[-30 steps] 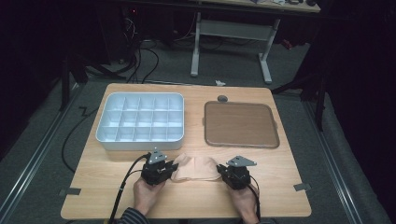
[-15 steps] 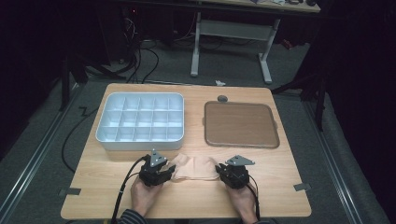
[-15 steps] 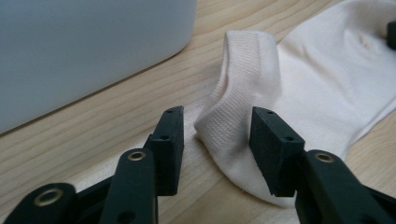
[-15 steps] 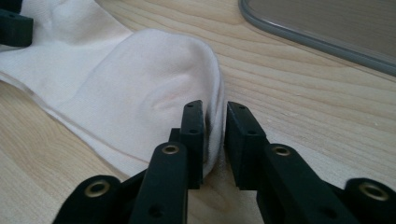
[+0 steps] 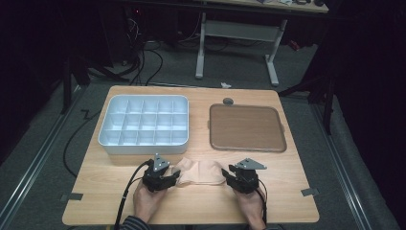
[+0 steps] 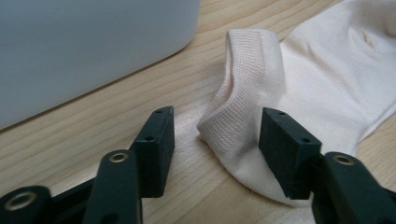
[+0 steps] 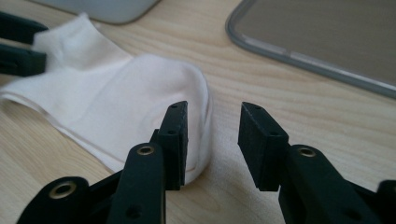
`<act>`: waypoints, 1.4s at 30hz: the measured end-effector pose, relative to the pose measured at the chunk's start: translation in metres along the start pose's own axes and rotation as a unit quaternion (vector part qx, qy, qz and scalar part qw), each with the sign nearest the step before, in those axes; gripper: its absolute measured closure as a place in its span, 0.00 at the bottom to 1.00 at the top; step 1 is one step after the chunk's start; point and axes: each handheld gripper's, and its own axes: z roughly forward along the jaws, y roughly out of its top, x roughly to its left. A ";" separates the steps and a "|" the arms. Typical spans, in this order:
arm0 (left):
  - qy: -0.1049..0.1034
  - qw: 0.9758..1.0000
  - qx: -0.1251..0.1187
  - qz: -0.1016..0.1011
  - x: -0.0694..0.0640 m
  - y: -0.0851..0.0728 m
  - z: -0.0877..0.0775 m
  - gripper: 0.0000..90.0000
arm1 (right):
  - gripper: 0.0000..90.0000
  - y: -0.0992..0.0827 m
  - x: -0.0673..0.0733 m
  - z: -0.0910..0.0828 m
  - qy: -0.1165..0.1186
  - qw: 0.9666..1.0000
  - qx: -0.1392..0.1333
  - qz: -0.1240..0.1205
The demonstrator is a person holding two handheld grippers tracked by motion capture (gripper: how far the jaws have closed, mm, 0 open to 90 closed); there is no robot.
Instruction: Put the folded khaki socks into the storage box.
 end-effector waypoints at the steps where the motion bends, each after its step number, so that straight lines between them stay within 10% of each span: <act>1: 0.001 1.000 0.001 0.002 -0.001 0.000 0.000 0.49 | 0.70 0.002 0.001 -0.003 -0.001 1.000 -0.008 -0.002; 7: 0.003 1.000 0.002 0.001 -0.001 0.000 0.000 0.45 | 0.82 0.009 0.012 -0.014 0.022 0.999 -0.037 -0.018; 20: -0.017 0.999 -0.002 -0.030 0.002 -0.001 -0.004 0.44 | 0.95 0.018 0.059 0.024 0.107 0.992 0.009 -0.065; 42: -0.003 1.000 0.003 -0.023 -0.004 -0.001 -0.003 0.57 | 0.96 0.011 0.075 0.047 0.108 0.990 0.041 -0.084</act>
